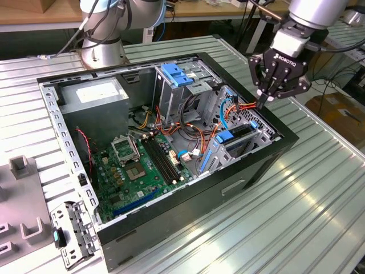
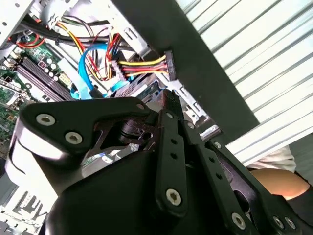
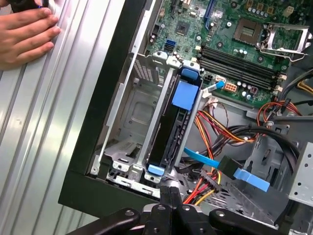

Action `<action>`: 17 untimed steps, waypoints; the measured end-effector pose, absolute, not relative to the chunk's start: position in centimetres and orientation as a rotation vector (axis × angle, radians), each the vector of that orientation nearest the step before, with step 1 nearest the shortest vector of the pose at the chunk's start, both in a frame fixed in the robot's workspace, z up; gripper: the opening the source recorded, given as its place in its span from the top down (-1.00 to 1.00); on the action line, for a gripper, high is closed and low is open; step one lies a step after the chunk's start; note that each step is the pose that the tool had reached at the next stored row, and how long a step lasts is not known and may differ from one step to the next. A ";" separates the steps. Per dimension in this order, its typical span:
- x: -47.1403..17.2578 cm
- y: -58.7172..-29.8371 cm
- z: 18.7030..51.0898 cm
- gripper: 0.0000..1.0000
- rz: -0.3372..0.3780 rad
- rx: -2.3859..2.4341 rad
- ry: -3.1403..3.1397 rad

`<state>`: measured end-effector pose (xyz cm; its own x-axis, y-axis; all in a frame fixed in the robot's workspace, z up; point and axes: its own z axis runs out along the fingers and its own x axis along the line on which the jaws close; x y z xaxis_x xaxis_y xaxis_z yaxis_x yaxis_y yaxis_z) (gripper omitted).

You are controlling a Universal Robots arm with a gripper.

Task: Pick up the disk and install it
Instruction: 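Insert the first disk wire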

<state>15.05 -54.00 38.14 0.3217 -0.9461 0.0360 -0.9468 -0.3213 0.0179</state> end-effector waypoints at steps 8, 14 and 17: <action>15.1 -54.0 38.1 0.79 0.031 2.644 -1.631; 15.4 -53.7 38.1 0.79 0.034 2.720 -1.502; 15.5 -53.2 38.1 0.79 0.034 2.730 -1.484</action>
